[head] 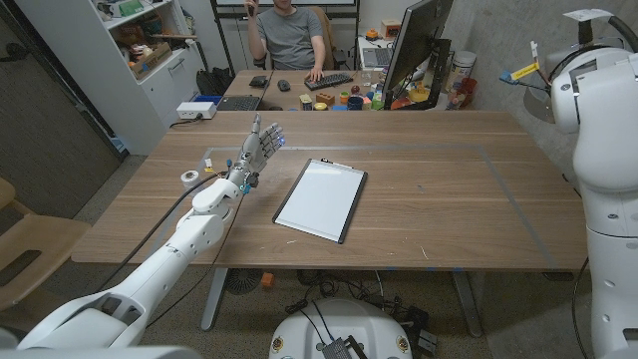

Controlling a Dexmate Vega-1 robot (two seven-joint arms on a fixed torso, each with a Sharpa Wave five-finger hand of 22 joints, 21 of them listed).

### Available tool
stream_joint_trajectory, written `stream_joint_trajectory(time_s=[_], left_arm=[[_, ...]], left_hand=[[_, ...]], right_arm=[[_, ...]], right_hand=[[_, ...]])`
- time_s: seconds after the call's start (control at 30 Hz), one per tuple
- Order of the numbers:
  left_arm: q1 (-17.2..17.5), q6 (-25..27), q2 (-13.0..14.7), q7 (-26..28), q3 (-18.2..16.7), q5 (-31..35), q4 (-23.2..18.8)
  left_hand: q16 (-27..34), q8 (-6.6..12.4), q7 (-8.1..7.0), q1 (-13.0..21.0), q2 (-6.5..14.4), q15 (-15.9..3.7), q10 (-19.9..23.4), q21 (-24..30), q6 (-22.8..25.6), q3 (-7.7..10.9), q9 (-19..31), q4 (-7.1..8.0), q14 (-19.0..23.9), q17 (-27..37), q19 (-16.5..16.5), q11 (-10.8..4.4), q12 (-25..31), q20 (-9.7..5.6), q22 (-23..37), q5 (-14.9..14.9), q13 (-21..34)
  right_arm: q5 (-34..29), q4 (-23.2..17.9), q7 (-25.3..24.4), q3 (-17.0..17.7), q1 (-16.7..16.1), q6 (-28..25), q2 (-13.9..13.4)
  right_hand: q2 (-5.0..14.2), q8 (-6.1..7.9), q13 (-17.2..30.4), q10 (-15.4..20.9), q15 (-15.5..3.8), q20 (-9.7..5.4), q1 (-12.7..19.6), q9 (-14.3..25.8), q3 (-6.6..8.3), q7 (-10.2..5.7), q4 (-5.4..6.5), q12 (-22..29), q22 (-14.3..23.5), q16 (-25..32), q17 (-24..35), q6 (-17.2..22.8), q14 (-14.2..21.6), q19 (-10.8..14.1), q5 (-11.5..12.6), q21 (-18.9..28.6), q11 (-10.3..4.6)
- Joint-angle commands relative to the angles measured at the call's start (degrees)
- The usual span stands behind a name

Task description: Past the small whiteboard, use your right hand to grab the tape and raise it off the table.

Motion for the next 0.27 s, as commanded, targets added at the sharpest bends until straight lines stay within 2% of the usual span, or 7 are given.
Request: stream_joint_trajectory(time_s=[0.03, 0.27], left_arm=[[0.22, 0.04, 0.07, 0.08, -0.05, -0.16, -0.07], [0.33, -0.06, 0.10, -0.05, -0.03, -0.15, -0.21]], left_hand=[[0.21, 0.23, -0.20, 0.05, 0.24, 0.04, 0.62, 0.31, 0.54, 0.39, 0.20, 0.10, 0.51, 0.30, 0.13, 0.01, 0.15, 0.10, 0.19, 0.13, 0.09], [0.20, 0.22, -0.19, 0.04, 0.24, 0.14, 0.60, 0.32, 0.54, 0.42, 0.20, 0.10, 0.50, 0.30, 0.14, -0.01, 0.14, 0.05, 0.19, 0.13, 0.09]], right_arm=[[-1.62, -1.33, 0.11, 2.36, 2.88, 5.77, 5.55], [-2.37, -2.17, 0.11, 2.93, 3.72, 8.02, 7.24]], right_hand=[[8.64, 0.36, 12.12, 3.78, -9.29, -2.73, 7.94, 0.07, 3.62, -1.86, 0.01, -0.32, 0.11, 7.80, 11.87, 2.20, 2.26, -0.57, 0.39, 0.71, -3.29], [8.60, 0.29, 12.21, 3.85, -9.30, -2.68, 7.82, 0.03, 3.69, -1.82, 0.02, -0.51, 0.23, 7.76, 11.79, 2.19, 2.36, -0.81, 0.41, 1.31, -3.26]])
